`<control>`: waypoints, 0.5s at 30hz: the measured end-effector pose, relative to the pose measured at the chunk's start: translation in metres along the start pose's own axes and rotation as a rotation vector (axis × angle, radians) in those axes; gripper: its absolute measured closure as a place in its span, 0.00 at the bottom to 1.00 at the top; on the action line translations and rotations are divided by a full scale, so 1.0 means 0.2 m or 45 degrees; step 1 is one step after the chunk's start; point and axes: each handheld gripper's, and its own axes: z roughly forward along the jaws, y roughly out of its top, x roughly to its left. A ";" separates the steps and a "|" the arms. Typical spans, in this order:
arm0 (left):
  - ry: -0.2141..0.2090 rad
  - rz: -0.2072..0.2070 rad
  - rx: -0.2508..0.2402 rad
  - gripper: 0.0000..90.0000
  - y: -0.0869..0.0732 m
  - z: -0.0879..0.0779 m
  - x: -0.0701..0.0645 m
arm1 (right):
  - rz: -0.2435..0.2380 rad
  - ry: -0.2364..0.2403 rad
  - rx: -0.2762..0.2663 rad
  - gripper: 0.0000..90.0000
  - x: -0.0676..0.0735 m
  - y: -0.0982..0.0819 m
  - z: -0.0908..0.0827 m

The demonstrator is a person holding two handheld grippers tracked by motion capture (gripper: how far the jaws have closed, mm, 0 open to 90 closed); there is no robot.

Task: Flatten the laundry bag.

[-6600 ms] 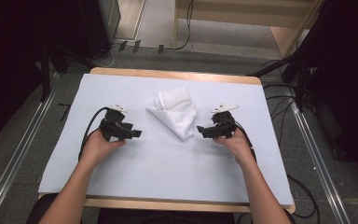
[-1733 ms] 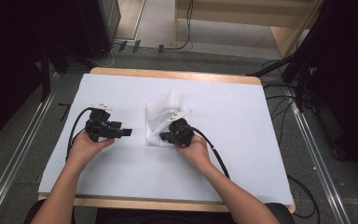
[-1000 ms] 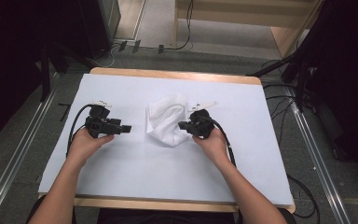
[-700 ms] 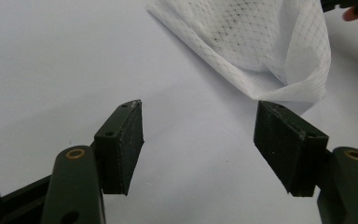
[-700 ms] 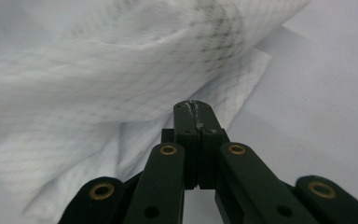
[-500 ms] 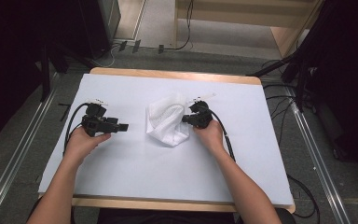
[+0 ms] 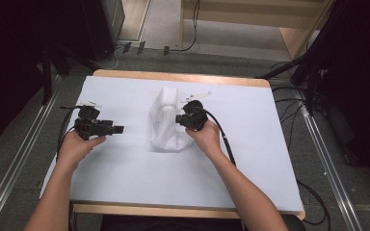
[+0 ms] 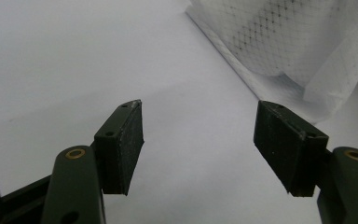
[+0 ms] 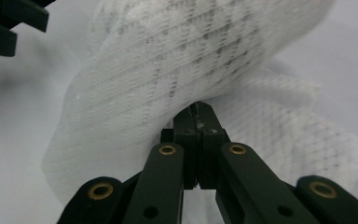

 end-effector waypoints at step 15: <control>0.036 -0.036 -0.043 0.39 -0.05 -0.08 0.08 | -0.095 0.122 0.028 1.00 0.21 -0.04 0.07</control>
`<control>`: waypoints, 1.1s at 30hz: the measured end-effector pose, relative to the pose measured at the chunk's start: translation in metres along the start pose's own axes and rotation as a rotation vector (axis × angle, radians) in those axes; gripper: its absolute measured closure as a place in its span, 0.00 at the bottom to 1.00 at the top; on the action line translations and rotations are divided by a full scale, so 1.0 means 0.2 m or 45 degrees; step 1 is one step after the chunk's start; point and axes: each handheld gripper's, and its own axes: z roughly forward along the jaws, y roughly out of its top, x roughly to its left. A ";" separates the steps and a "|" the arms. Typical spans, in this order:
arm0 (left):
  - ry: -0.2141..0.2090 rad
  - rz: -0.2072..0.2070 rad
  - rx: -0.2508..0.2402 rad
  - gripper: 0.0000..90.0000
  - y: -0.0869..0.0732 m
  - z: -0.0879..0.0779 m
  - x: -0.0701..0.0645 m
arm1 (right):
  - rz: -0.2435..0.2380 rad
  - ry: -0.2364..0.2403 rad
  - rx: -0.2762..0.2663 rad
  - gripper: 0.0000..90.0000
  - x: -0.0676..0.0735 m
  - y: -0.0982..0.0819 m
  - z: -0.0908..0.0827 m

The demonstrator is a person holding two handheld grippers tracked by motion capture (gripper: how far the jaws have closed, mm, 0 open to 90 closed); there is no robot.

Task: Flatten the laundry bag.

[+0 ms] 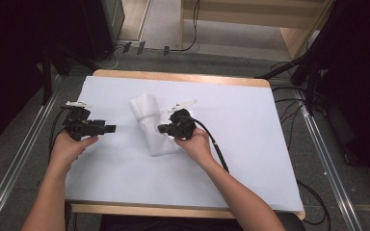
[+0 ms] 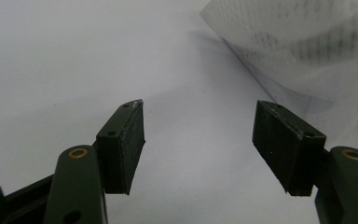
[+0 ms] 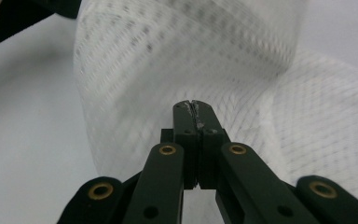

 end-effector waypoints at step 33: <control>0.006 0.017 0.069 0.38 0.11 0.25 0.03 | 0.066 -0.185 0.031 0.87 -0.24 -0.08 -0.17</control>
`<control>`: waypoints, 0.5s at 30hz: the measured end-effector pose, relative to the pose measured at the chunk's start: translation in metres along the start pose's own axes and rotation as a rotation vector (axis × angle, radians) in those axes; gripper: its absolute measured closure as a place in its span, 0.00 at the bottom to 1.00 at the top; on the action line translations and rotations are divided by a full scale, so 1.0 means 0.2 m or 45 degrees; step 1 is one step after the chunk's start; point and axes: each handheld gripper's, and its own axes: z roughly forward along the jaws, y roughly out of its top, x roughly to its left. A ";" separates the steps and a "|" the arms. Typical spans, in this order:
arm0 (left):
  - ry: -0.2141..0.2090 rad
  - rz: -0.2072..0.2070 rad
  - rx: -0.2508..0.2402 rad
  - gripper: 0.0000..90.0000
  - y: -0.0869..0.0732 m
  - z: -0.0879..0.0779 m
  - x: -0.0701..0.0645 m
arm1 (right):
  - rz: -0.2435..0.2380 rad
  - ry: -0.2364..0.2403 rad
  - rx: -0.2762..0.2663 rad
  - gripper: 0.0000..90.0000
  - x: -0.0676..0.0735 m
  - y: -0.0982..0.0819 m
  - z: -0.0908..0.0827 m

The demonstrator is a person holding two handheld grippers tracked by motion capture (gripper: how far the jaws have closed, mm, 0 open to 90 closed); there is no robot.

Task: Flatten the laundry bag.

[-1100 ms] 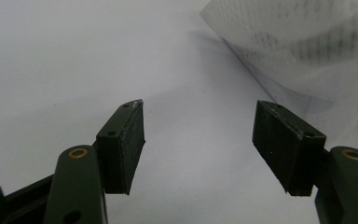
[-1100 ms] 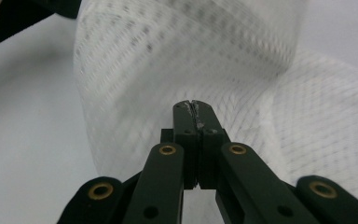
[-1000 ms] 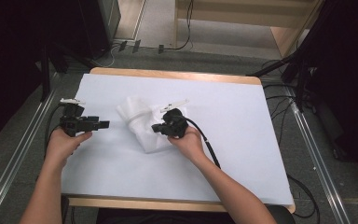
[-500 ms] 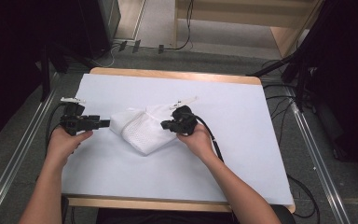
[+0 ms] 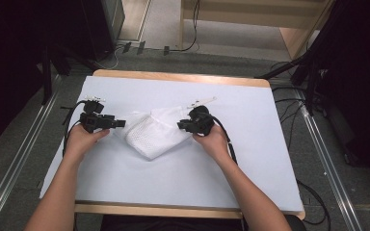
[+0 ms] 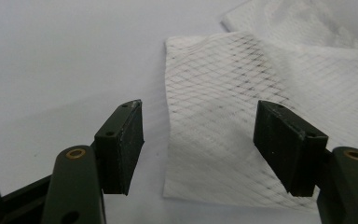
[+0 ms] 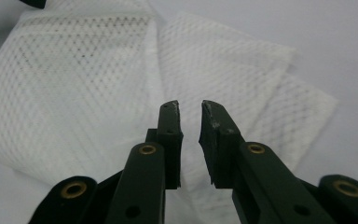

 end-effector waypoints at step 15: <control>0.028 0.063 0.052 0.67 -0.04 0.08 0.00 | 0.093 -0.113 0.010 0.74 -0.21 -0.05 0.02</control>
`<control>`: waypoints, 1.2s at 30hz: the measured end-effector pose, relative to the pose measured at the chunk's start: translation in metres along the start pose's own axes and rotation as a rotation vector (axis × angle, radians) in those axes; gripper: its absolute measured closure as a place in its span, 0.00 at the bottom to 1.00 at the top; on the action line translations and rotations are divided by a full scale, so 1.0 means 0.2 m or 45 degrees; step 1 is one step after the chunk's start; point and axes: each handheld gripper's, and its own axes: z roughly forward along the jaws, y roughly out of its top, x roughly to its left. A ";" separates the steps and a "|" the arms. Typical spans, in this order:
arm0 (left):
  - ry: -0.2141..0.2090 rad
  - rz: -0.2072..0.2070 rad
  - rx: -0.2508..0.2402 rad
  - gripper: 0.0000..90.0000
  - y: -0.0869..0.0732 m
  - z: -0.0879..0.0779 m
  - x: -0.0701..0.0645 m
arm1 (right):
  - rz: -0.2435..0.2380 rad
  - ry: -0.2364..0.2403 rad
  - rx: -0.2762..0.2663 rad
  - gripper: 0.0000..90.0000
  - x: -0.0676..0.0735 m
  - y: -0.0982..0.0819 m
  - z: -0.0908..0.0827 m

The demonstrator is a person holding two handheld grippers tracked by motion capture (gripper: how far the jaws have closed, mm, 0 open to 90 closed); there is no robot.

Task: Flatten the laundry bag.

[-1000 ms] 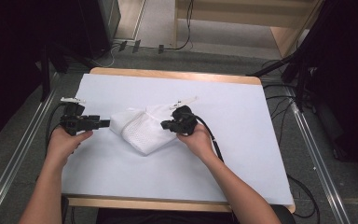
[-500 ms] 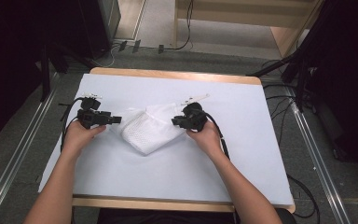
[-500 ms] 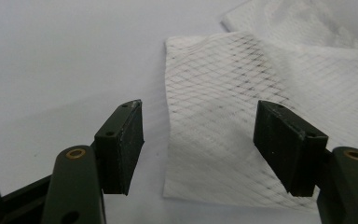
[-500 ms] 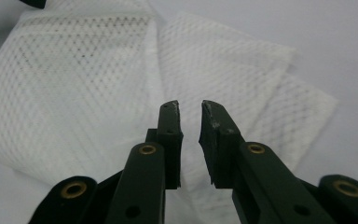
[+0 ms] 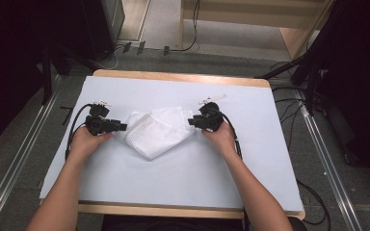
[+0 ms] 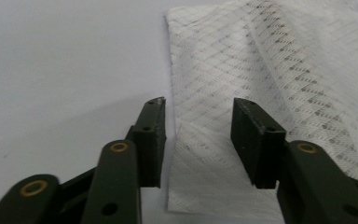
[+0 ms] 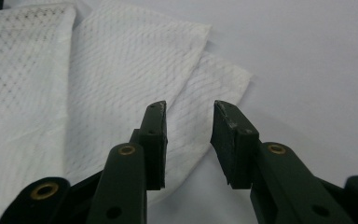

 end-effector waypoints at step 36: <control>-0.118 -0.063 -0.083 1.00 0.01 -0.09 -0.03 | 0.031 -0.090 0.071 1.00 -0.12 0.13 0.16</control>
